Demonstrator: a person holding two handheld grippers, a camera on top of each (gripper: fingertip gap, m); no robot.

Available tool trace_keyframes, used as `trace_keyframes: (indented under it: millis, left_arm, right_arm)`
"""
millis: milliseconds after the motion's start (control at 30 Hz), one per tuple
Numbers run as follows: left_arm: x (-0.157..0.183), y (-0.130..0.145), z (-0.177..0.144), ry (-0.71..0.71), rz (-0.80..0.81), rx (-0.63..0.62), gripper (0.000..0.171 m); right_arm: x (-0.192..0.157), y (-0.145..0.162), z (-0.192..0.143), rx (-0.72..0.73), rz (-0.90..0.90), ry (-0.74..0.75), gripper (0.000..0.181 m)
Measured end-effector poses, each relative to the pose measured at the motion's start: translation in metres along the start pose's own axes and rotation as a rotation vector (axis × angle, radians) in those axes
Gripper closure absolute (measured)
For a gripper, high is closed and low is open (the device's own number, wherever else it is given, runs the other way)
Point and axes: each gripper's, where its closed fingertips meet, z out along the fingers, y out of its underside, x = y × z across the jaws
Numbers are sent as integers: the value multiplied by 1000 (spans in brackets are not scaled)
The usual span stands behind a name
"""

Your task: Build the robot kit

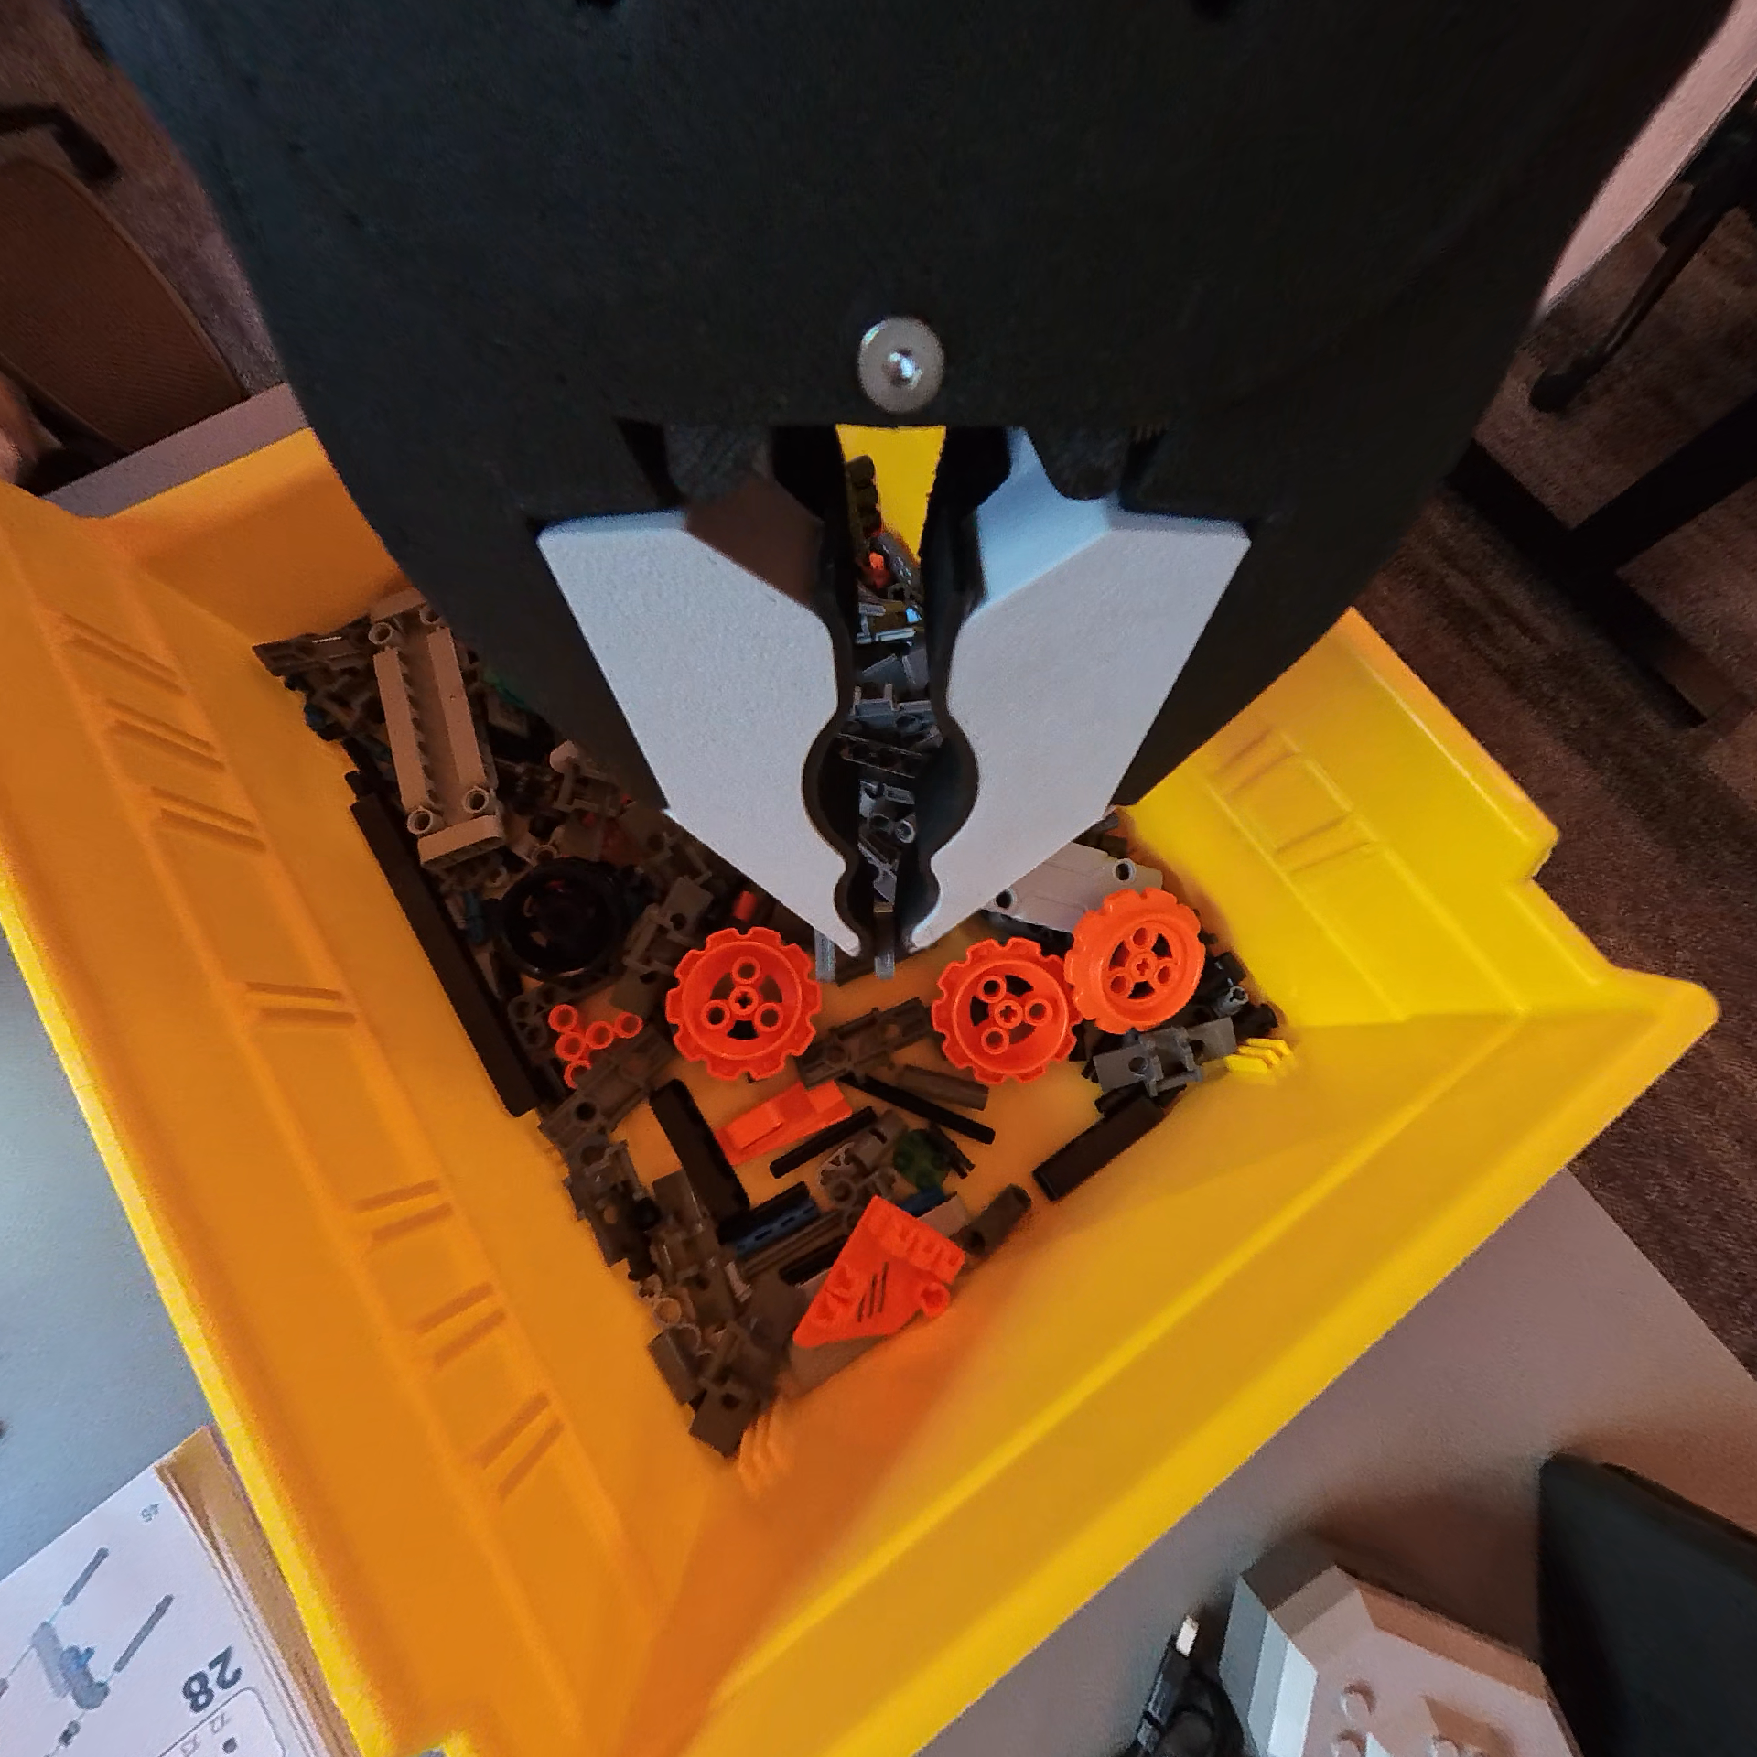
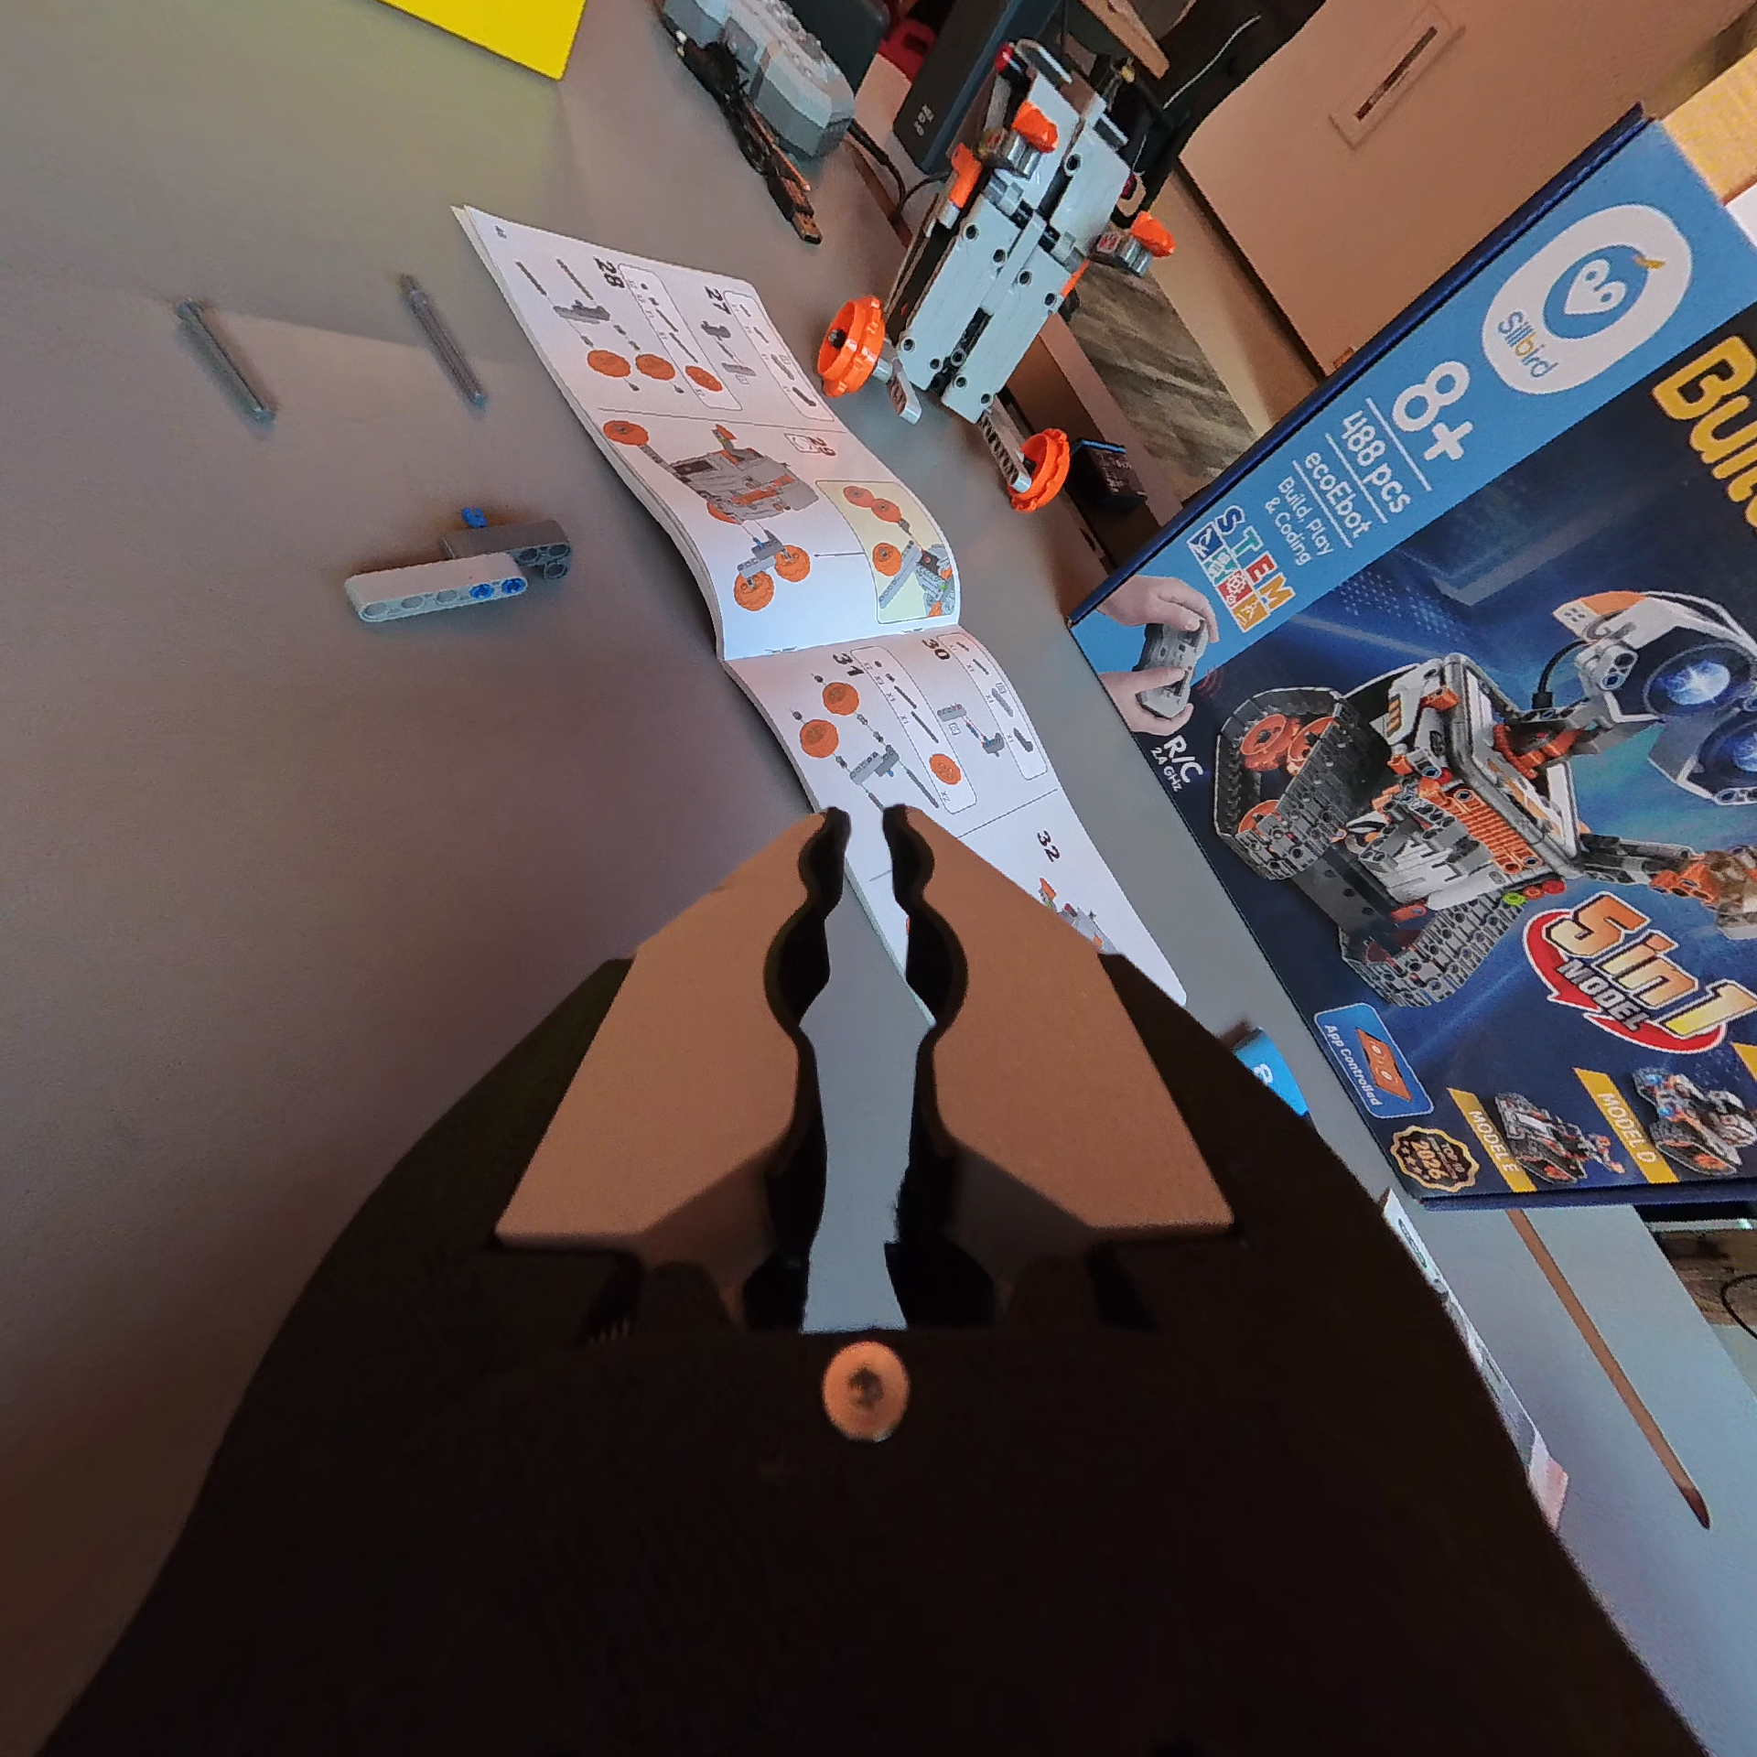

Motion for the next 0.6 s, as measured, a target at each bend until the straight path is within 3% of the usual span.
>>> trace_keyframes:
  millis: [600]
  left_arm:
    - [12,4,-2,34,35,-15,171]
  right_arm:
    - [-2,-1,0,-2,-11,-6,173]
